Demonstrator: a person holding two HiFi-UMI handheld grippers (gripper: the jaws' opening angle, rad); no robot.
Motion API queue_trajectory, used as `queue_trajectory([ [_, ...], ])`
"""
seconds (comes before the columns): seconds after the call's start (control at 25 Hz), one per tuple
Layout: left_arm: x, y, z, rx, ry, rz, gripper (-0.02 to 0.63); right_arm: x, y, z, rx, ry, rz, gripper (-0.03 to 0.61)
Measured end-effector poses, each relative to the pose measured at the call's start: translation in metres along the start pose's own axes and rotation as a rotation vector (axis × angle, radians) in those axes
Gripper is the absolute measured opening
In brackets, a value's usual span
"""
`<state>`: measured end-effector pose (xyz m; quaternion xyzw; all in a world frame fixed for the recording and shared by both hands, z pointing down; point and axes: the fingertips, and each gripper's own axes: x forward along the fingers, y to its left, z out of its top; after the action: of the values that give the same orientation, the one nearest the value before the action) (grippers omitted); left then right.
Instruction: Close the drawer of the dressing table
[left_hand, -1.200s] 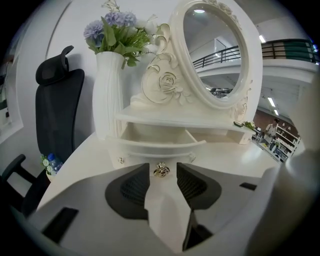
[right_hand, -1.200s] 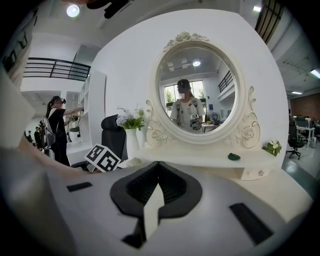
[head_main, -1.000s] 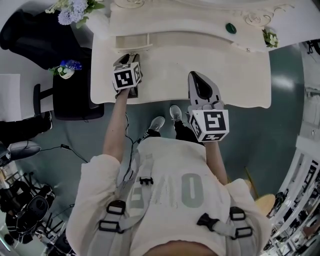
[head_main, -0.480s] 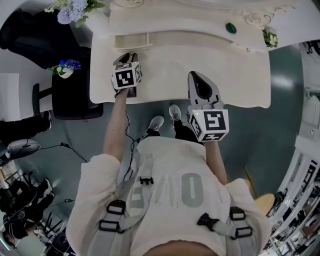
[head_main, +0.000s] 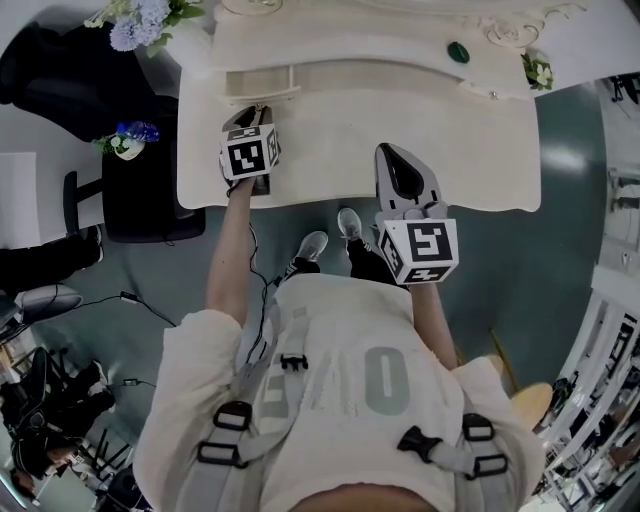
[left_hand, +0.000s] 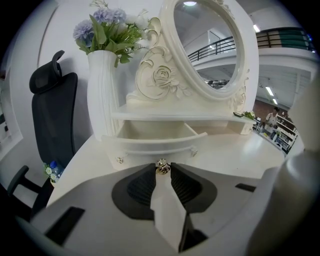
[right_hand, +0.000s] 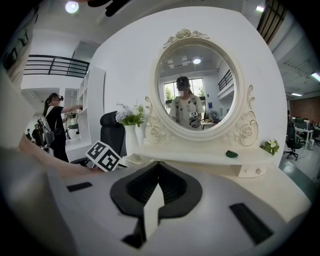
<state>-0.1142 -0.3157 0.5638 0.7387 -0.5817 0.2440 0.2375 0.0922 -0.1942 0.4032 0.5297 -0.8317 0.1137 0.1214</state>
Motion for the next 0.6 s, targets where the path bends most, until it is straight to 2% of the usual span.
queue_trajectory([
  [0.6, 0.004, 0.003, 0.014, 0.009, -0.038, 0.018, 0.104, -0.003, 0.000, -0.005, -0.002, 0.012, -0.004, 0.009],
])
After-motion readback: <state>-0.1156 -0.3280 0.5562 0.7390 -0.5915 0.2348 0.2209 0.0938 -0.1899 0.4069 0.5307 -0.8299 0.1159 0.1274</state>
